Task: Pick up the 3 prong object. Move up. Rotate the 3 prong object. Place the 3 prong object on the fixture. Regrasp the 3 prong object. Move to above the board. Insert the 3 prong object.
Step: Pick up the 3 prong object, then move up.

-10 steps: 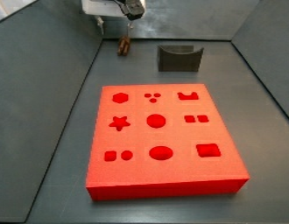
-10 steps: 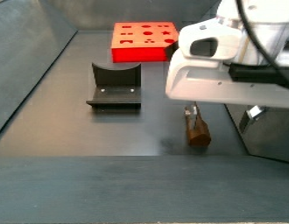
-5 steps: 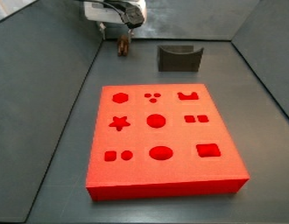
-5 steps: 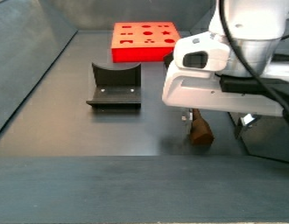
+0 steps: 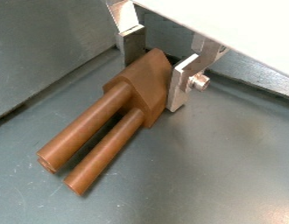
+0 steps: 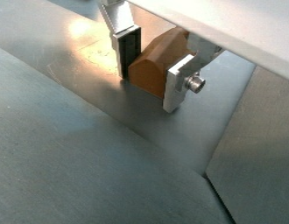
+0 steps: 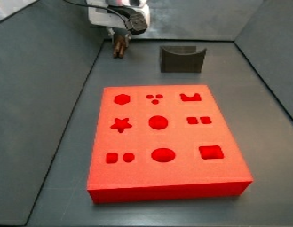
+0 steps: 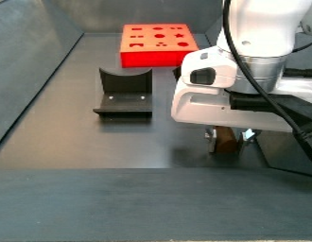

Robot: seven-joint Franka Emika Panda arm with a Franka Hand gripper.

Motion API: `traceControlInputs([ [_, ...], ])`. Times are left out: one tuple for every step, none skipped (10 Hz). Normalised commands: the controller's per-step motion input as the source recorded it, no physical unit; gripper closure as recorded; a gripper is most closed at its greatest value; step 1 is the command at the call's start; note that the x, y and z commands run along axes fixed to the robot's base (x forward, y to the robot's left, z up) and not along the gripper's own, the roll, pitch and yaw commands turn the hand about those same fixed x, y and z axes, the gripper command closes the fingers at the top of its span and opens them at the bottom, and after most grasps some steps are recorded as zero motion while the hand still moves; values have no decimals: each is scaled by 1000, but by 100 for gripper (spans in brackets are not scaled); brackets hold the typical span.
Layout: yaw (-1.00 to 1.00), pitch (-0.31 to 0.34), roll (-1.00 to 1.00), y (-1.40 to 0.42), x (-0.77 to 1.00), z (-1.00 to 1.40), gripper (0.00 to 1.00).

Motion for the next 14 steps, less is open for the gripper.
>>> traceControlInputs([
  [0,0,0,0,0,0,100],
  [0,0,0,0,0,0,100],
  [0,0,0,0,0,0,100],
  [0,0,0,0,0,0,100],
  [0,0,0,0,0,0,100],
  [0,0,0,0,0,0,100],
  [0,0,0,0,0,0,100],
  [0,0,0,0,0,0,100],
  [0,0,0,0,0,0,100],
  [0,0,0,0,0,0,100],
  [0,0,0,0,0,0,100],
  [0,0,0,0,0,0,100],
  [0,0,0,0,0,833,100],
  [33,-4,13,76,-13,852,100],
])
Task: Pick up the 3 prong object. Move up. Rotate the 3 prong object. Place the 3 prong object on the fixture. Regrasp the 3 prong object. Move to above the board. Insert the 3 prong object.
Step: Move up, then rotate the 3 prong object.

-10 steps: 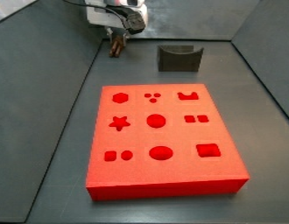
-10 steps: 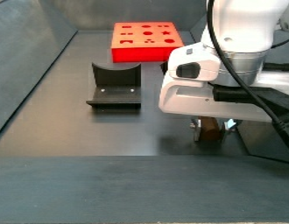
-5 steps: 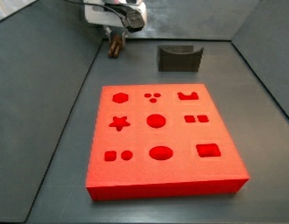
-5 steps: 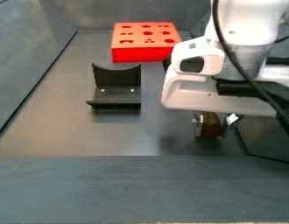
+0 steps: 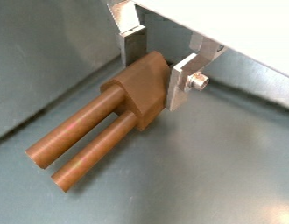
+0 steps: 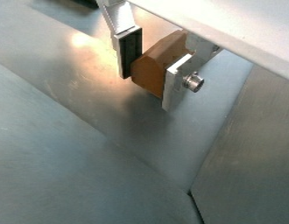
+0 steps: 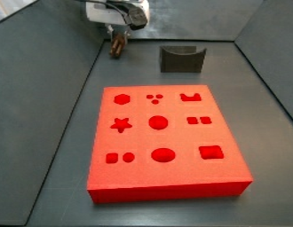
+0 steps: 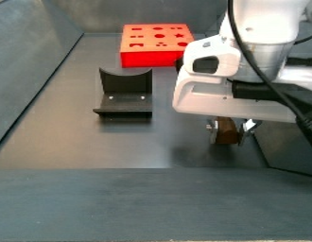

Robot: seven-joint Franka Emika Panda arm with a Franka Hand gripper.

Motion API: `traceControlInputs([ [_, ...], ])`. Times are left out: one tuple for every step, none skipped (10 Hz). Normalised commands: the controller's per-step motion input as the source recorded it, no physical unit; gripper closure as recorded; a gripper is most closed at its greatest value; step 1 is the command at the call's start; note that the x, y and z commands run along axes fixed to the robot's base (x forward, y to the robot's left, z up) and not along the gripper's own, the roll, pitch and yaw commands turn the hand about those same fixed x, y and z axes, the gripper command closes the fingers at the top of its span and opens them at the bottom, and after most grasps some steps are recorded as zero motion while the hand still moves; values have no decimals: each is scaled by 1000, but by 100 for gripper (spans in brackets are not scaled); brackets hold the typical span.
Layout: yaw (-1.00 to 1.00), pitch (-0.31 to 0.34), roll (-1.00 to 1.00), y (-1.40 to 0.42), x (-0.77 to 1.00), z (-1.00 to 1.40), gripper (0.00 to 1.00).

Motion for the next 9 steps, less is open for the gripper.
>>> traceControlInputs([
  [21,19,13,55,-42,760,100],
  [3,26,22,31,-38,647,100],
  [-15,36,39,15,-33,480,100],
  [-22,44,53,9,-32,347,100],
  [-23,49,65,7,-34,215,100],
  [0,0,0,-1000,521,580,100],
  [24,8,3,-1000,527,532,100],
  [36,73,8,-1000,459,522,100],
  [36,96,33,-986,393,510,100],
])
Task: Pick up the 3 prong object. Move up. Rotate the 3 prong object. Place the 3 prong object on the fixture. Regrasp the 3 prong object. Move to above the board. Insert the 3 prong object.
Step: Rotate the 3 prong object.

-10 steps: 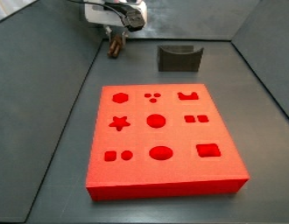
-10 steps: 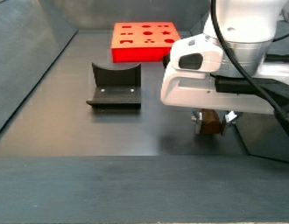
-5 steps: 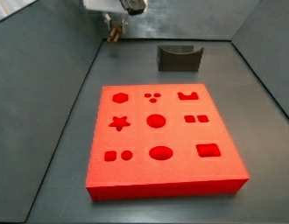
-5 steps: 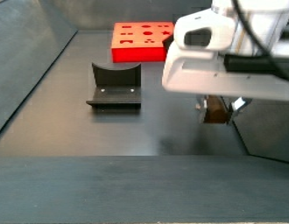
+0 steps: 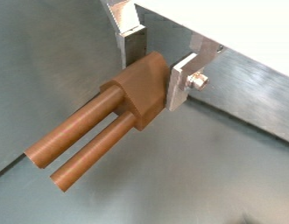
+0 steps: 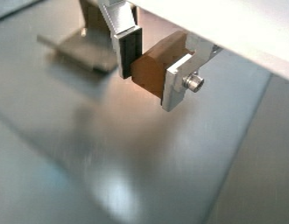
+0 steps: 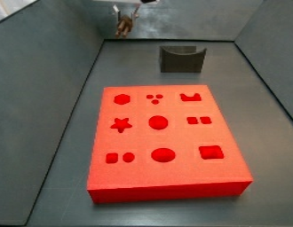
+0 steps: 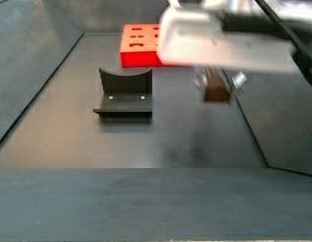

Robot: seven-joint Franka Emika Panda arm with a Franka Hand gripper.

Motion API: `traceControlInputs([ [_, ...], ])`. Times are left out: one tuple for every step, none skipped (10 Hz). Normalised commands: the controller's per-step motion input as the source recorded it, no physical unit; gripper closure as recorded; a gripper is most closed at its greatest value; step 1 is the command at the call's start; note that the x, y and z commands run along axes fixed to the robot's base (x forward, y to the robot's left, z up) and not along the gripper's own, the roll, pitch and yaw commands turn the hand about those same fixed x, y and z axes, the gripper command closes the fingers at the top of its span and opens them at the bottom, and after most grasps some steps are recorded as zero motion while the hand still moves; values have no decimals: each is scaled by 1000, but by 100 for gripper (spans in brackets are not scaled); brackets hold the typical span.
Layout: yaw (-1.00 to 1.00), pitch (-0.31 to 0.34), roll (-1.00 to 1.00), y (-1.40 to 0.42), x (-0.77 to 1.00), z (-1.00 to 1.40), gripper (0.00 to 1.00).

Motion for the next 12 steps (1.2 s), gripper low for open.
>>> traceControlInputs([
  [32,98,73,-684,232,328,100],
  [31,97,100,-462,145,189,100],
  [31,88,122,-238,96,95,100],
  [-1000,0,0,0,0,0,100],
  [-1000,0,-2,14,-12,-6,100],
  [-1000,-1,-5,21,-14,-6,100],
  [-1000,-1,-6,19,-13,-5,100],
  [-1000,-1,-6,17,-12,-5,100],
  [-1000,-1,-6,17,-12,-5,100],
  [-1000,-1,-6,16,-12,-5,100],
  [-1000,-1,-7,15,-12,-4,100],
  [-1000,-1,-7,15,-12,-4,100],
])
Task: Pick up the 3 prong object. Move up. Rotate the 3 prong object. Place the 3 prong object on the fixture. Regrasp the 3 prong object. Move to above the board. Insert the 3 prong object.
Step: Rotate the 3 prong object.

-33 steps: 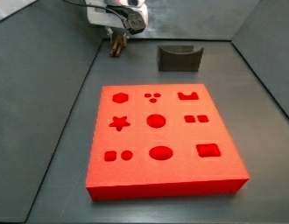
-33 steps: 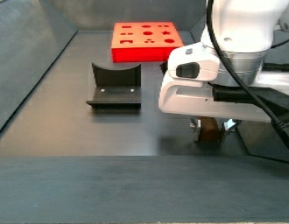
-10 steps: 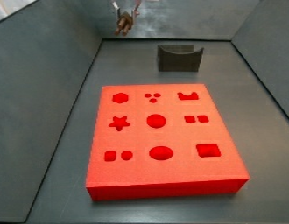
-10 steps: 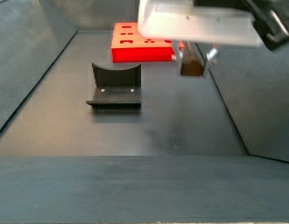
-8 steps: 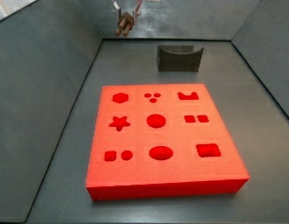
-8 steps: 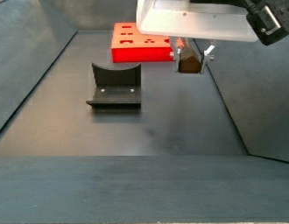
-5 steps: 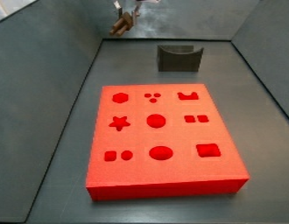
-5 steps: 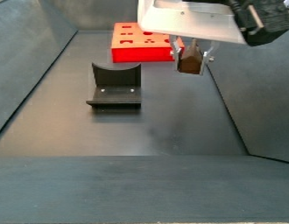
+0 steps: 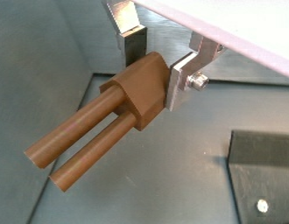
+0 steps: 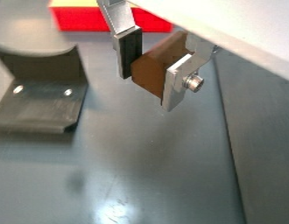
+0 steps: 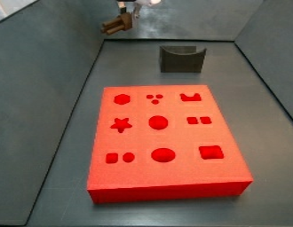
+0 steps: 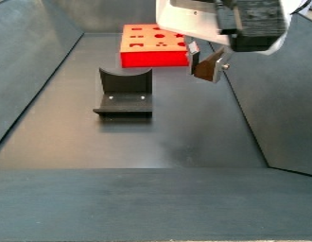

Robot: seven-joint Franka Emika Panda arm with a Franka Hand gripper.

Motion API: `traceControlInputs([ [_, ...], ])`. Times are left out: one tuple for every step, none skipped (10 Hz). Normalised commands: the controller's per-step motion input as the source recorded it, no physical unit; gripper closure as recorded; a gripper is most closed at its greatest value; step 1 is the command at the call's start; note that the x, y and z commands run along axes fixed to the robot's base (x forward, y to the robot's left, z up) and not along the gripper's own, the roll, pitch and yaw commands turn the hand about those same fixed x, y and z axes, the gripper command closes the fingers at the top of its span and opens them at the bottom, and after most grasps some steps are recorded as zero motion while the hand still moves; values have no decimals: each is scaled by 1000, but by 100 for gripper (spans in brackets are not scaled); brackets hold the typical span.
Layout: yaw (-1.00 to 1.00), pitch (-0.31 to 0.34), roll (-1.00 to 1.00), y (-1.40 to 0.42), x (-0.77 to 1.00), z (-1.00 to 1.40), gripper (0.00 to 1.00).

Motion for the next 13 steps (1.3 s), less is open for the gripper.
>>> traceControlInputs([
  [-1000,-1,-7,15,-12,-4,100],
  [-1000,-1,-7,15,-12,-4,100],
  [-1000,-1,-7,15,-11,-4,100],
  [-1000,-1,-8,15,-12,-4,100],
  [-1000,-1,-8,15,-11,-4,100],
  [-1000,-1,-8,15,-11,-4,100],
  [-1000,-1,-8,15,-12,-4,100],
  [-1000,-1,-9,15,-12,-4,100],
  [-1000,-1,-9,15,-12,-4,100],
  [-1000,-1,-9,15,-12,-4,100],
  [-1000,-1,-10,15,-12,-4,100],
  [-1000,-1,-10,15,-12,-4,100],
  [-1000,-1,-11,15,-12,-4,100],
])
